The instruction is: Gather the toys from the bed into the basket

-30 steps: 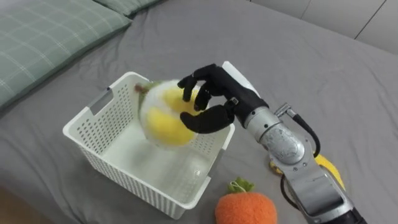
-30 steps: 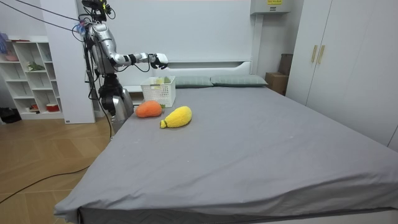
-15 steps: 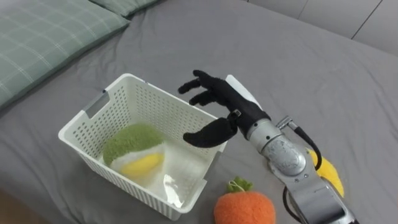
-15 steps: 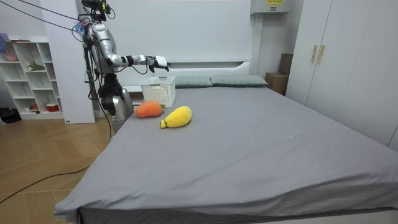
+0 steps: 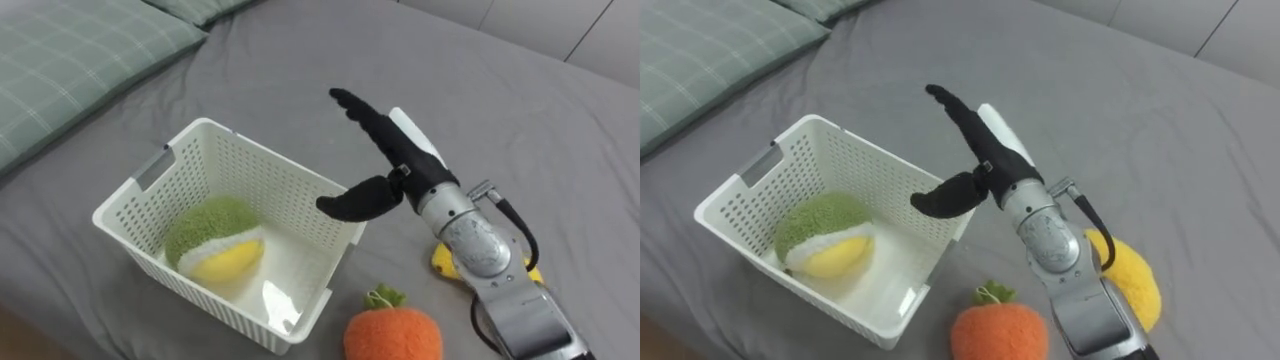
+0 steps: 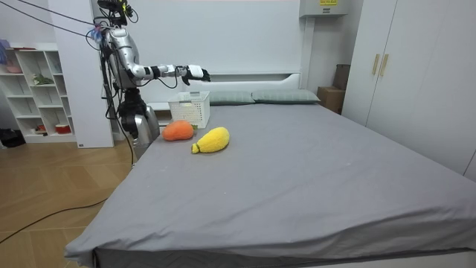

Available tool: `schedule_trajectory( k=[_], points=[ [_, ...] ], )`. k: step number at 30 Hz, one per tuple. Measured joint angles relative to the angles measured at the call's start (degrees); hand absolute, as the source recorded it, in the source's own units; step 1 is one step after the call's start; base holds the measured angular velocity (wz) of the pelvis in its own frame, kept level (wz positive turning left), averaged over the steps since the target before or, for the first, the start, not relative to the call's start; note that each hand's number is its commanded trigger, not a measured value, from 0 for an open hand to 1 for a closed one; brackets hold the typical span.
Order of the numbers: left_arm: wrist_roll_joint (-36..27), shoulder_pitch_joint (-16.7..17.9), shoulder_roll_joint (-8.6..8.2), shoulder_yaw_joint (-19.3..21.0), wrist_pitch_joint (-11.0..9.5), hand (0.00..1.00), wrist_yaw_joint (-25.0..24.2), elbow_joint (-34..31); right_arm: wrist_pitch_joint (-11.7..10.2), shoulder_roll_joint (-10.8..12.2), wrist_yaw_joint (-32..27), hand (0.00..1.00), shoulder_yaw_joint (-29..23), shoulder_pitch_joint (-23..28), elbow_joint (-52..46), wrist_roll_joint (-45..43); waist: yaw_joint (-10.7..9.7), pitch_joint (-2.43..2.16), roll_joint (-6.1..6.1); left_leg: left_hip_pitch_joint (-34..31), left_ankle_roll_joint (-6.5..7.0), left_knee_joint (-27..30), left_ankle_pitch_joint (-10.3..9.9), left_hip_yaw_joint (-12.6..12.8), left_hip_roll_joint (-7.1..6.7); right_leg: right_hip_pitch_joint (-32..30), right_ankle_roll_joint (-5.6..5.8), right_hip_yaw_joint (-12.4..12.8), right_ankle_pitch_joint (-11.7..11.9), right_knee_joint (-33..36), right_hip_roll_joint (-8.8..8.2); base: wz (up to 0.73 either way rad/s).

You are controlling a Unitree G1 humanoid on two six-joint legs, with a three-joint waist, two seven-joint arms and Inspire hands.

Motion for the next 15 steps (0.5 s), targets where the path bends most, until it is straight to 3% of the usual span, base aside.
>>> schedule_trajectory(
  k=[7,15],
  points=[
    [-0.1,1.7,-0.49,2.7,0.1,0.0,0.3,0.0,0.0,-1.2,-0.6,0.0,-6.6,5.2,0.7,-2.0,-3.3,0.01,0.06,0.2,0.04,0.0,0.0,0.5,0.06,-0.1,0.04,1.2,0.0,0.1,0.09,-0.04],
    [-0.2,2.7,-0.45,4.0,0.3,0.0,1.4,0.3,0.0,-3.0,-2.8,0.0,-11.7,5.9,2.4,-2.5,-5.5,-0.28,-0.07,2.2,0.07,-1.2,0.0,3.4,0.51,0.1,0.02,4.6,0.3,0.2,0.55,-0.19]
  ],
)
